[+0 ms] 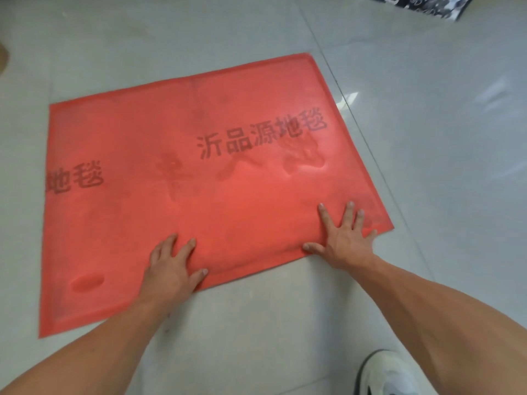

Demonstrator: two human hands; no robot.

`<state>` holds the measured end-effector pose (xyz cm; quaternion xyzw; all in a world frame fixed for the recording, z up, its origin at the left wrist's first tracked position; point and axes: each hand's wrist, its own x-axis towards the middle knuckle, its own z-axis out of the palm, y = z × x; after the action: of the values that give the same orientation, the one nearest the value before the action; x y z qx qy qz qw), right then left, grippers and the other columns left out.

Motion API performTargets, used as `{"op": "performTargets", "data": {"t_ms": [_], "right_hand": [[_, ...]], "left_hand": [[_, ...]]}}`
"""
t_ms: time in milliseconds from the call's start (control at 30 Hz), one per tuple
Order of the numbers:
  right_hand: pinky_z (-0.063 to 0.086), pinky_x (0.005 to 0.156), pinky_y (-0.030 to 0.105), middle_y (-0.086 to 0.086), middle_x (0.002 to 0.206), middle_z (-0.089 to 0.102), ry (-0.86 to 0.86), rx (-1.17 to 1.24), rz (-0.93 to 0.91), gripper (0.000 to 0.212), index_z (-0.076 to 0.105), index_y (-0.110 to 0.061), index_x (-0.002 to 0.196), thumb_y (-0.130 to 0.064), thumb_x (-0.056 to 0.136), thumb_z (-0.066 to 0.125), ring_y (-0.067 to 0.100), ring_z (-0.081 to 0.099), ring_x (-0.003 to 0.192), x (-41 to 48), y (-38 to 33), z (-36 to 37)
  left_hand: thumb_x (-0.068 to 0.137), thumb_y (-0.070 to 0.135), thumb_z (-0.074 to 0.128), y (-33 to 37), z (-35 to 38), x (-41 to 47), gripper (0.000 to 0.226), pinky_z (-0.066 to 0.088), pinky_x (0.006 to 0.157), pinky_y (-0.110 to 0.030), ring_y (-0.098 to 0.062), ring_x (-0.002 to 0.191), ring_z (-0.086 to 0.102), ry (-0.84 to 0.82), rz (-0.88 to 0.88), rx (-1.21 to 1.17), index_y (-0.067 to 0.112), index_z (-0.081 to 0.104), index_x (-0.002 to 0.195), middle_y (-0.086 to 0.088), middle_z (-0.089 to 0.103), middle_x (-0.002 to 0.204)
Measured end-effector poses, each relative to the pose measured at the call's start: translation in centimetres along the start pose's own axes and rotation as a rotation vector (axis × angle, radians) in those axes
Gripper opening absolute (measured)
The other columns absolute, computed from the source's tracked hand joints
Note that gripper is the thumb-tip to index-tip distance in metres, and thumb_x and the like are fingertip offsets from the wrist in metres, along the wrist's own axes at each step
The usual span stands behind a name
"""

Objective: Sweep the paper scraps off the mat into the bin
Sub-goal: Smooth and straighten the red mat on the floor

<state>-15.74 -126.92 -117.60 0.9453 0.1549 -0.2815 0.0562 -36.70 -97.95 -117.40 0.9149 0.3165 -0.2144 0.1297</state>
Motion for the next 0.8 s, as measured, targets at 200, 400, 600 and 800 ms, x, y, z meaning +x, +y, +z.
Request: {"op": "performTargets", "data": {"t_ms": [200,400,600,800], "right_hand": [[0.014,0.107,0.070,0.019,0.159,-0.016,-0.026,0.065,0.156,0.110,-0.019,-0.048,0.146,-0.094,0.062,0.036,0.045,-0.006,0.146,0.4,2.6,-0.6],[0.012,0.106,0.072,0.019,0.159,-0.003,-0.031,0.059,0.217,0.104,-0.015,-0.043,0.149,-0.087,0.072,0.040,0.037,0.001,0.147,0.4,5.0,-1.3],[0.007,0.110,0.070,0.014,0.161,-0.015,0.035,-0.063,0.008,0.095,-0.014,-0.035,0.152,-0.074,0.084,0.041,0.039,-0.010,0.147,0.1,1.2,-3.0],[0.009,0.111,0.068,0.003,0.162,-0.014,0.047,-0.065,-0.455,0.073,0.000,-0.047,0.150,-0.065,0.090,0.038,0.033,-0.011,0.148,-1.9,-9.7,-1.0]], "left_hand": [[0.078,0.057,0.068,0.1,-0.3,0.1,0.080,0.019,0.117,-0.038,-0.036,0.140,0.020,0.014,-0.010,-0.008,0.031,0.039,0.147,-0.013,0.020,0.158],[0.078,0.056,0.069,0.4,-0.3,0.1,0.080,0.024,0.117,-0.041,-0.037,0.140,0.019,-0.012,-0.039,-0.039,0.033,0.037,0.147,-0.011,0.016,0.159],[0.078,0.061,0.063,0.2,-0.7,0.6,0.081,0.027,0.115,-0.042,-0.034,0.143,0.016,-0.054,-0.035,-0.050,0.035,0.033,0.148,-0.009,0.014,0.160],[0.086,0.061,0.050,0.0,-0.5,-0.9,0.082,0.018,0.118,-0.051,-0.025,0.151,-0.002,-0.090,-0.024,-0.129,0.033,0.016,0.154,0.000,-0.003,0.165]]}}
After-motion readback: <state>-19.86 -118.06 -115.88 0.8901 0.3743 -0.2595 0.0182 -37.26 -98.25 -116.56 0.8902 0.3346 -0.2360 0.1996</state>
